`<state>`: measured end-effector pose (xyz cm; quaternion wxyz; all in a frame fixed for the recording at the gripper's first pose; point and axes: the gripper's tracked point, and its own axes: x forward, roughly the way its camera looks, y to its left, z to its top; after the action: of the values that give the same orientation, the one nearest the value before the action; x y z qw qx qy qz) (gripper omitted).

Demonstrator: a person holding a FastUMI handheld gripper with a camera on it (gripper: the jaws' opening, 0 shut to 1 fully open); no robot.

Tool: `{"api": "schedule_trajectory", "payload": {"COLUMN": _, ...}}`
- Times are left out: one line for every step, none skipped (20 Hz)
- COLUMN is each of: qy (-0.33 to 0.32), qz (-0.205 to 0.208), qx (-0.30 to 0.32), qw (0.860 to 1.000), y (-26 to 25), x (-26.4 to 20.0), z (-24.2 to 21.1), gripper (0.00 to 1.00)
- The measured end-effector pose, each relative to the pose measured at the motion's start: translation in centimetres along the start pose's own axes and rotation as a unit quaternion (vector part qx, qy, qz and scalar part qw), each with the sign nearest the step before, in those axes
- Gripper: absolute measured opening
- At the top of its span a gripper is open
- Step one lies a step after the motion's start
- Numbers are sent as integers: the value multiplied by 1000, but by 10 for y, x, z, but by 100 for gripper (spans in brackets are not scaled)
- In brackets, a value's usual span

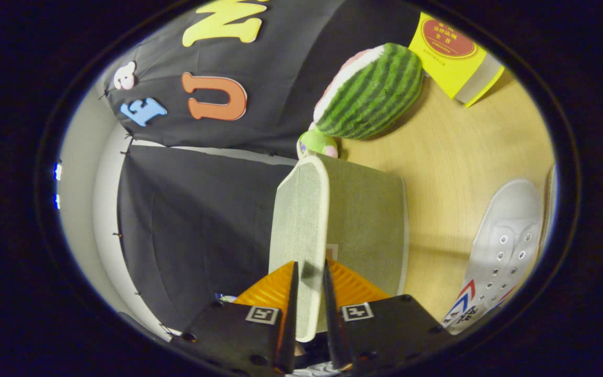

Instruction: Open the storage box then place both shoes into the box .Put the left shoe in first, then the right shoe, with the right side of both shoes facing outward in a uniform manner.

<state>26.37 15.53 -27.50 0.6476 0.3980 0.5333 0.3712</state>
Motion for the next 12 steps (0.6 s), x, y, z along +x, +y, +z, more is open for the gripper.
{"api": "schedule_trajectory", "payload": {"qy": -7, "qz": 7, "qx": 0, "qw": 1000, "y": 2, "x": -4, "z": 4, "gripper": 17}}
{"api": "schedule_trajectory", "payload": {"qy": -13, "qz": 11, "qx": -4, "qw": 1000, "y": 6, "x": -7, "z": 4, "gripper": 13}}
{"api": "schedule_trajectory", "payload": {"qy": -20, "qz": 10, "qx": -13, "qw": 1000, "y": 9, "x": -9, "z": 5, "gripper": 10}}
{"api": "schedule_trajectory", "payload": {"qy": -23, "qz": 7, "qx": -23, "qw": 999, "y": 13, "x": -12, "z": 4, "gripper": 6}}
{"api": "schedule_trajectory", "payload": {"qy": -23, "qz": 7, "qx": -30, "qw": 999, "y": 18, "x": -12, "z": 1, "gripper": 6}}
{"api": "schedule_trajectory", "payload": {"qy": -24, "qz": 10, "qx": -31, "qw": 999, "y": 27, "x": -15, "z": 0, "gripper": 5}}
{"api": "schedule_trajectory", "payload": {"qy": -24, "qz": 12, "qx": -35, "qw": 999, "y": 36, "x": -14, "z": -2, "gripper": 6}}
{"api": "schedule_trajectory", "payload": {"qy": -27, "qz": 11, "qx": -39, "qw": 999, "y": 45, "x": -15, "z": -2, "gripper": 5}}
{"api": "schedule_trajectory", "payload": {"qy": -29, "qz": 10, "qx": -45, "qw": 999, "y": 54, "x": -13, "z": -3, "gripper": 5}}
{"api": "schedule_trajectory", "payload": {"qy": -32, "qz": 10, "qx": -49, "qw": 998, "y": 64, "x": -13, "z": -5, "gripper": 5}}
{"api": "schedule_trajectory", "payload": {"qy": -28, "qz": 15, "qx": -54, "qw": 998, "y": 75, "x": -13, "z": -9, "gripper": 5}}
{"api": "schedule_trajectory", "payload": {"qy": -29, "qz": 19, "qx": -56, "qw": 998, "y": 86, "x": -14, "z": -12, "gripper": 5}}
